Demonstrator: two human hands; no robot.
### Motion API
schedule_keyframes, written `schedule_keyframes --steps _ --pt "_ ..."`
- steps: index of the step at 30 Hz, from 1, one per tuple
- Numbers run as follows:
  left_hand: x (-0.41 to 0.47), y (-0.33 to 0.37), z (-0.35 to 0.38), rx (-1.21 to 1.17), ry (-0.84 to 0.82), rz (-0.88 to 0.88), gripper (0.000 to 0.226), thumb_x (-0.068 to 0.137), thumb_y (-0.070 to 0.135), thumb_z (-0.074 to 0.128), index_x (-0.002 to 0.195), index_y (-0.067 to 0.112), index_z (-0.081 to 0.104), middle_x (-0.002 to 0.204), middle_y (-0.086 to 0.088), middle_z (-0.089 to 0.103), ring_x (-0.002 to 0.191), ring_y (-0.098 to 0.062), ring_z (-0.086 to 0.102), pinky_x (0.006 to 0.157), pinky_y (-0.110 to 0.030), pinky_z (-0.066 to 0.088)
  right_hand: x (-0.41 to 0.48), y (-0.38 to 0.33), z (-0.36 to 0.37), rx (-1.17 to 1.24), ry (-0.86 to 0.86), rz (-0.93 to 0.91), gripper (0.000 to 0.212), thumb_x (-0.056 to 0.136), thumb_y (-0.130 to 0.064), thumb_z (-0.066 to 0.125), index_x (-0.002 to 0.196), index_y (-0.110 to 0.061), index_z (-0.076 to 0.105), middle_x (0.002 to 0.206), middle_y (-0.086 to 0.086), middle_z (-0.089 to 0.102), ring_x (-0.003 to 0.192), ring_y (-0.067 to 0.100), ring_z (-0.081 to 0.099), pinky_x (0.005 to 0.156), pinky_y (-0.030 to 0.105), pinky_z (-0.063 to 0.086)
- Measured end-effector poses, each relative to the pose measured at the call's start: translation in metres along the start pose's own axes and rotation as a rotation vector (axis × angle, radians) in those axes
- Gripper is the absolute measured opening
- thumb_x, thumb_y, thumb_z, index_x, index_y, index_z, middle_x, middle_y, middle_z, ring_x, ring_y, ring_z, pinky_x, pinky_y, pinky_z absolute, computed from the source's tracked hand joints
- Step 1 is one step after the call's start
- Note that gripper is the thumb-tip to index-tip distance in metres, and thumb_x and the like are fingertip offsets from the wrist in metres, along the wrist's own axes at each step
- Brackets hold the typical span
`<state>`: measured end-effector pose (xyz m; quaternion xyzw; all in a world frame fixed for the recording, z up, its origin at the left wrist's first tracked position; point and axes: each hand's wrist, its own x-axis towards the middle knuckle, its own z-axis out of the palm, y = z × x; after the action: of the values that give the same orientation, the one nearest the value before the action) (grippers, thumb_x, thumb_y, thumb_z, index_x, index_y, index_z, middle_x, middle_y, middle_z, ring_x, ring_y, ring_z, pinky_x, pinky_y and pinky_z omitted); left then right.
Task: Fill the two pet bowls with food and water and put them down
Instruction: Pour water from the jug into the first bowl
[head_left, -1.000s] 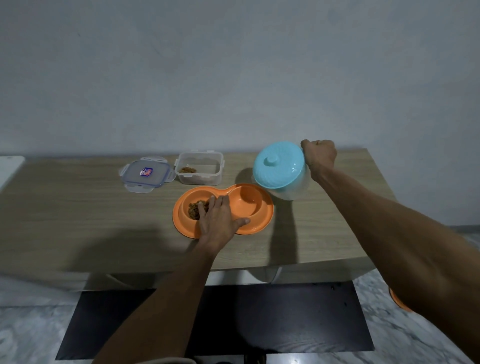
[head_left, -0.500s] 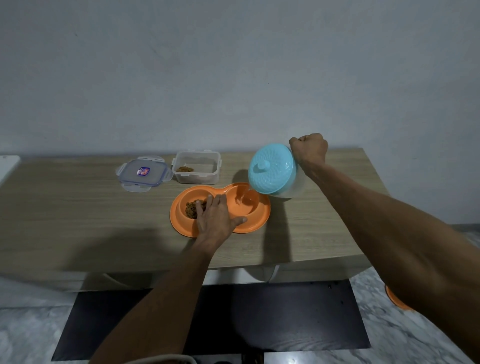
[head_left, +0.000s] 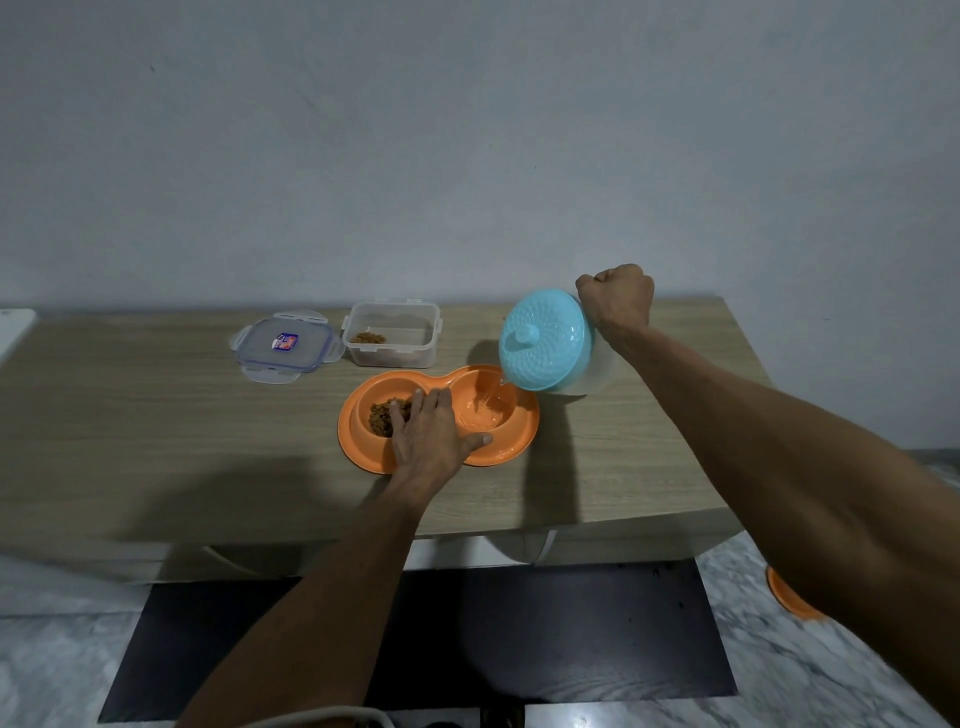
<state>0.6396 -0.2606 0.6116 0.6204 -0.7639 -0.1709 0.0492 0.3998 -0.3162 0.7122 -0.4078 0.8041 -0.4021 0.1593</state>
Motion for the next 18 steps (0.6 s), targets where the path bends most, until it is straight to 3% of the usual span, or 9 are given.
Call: schedule_keyframes --steps 18 --pt "0.0017 -0.0004 0.0015 0.008 -0.003 -0.005 0.094 0.08 0.065 0.063 0.151 0.012 0.031 0.156 -0.007 0.037 0.151 -0.029 0.018 0.12 -0.059 0.007 0.0026 -0.0042 -0.003 -0.039 0.012 -0.049 0.039 0.076 -0.011 0.054 0.044 -0.008 0.033 0.045 0.005 0.025 0.048 0.019 0.022 0.055 0.032 0.029"
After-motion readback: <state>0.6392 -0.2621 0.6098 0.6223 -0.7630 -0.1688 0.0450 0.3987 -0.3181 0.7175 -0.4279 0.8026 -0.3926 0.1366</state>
